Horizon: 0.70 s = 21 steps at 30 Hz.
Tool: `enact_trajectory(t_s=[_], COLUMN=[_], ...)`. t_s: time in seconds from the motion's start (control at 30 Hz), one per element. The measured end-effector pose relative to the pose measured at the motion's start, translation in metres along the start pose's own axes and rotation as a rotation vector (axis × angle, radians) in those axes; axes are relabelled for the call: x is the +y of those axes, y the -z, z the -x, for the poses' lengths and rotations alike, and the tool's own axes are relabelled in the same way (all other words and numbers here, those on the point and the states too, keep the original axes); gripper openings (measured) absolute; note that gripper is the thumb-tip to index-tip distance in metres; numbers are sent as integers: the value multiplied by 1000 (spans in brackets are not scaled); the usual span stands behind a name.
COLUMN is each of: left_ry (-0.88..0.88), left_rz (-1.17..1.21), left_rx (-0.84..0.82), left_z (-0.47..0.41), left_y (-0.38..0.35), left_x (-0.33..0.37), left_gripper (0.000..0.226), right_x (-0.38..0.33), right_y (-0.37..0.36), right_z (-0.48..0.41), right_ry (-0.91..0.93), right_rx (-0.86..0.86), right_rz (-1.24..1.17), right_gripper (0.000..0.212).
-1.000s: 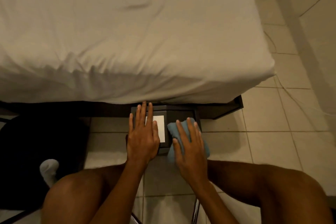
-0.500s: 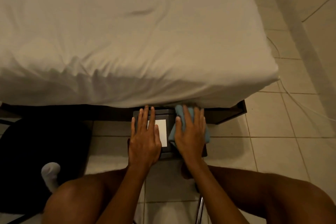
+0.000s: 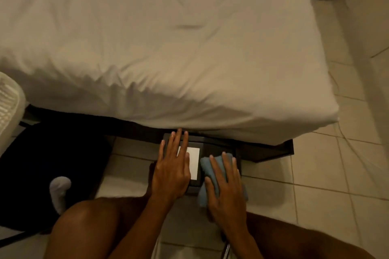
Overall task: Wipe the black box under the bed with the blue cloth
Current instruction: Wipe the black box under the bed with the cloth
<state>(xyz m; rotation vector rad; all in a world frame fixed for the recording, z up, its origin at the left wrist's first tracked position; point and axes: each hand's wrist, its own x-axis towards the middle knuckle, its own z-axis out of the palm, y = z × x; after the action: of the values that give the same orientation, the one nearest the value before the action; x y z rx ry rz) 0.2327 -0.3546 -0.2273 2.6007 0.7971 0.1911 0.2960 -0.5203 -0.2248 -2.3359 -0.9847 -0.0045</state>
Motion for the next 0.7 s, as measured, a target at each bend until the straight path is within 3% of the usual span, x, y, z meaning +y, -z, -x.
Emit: enact_trajectory(t_s=[0.13,0.27,0.47,0.6,0.7], left_ry=[6,15,20,27,17], left_rz=[-12,0,-21,2,14], left_rx=[16,1,-17,-18,-4], left_z=[-2,1,-1,2,1], left_y=[-1,1,2,0,-2], left_x=[4,6,5,5,4], left_gripper=[57,56,57,57,57], right_x=[-2,-23,-2,-16,-11], right_y=[2,5,3,8,0], right_z=[-50,-3,-55,0,-27], right_ry=[-363,-188,-333,-156,-211], right_rx=[-14,-137,-60,-177,-143], right_rz=[14,-3,-39,-29,-52], right_gripper=[53,54,49,51,49])
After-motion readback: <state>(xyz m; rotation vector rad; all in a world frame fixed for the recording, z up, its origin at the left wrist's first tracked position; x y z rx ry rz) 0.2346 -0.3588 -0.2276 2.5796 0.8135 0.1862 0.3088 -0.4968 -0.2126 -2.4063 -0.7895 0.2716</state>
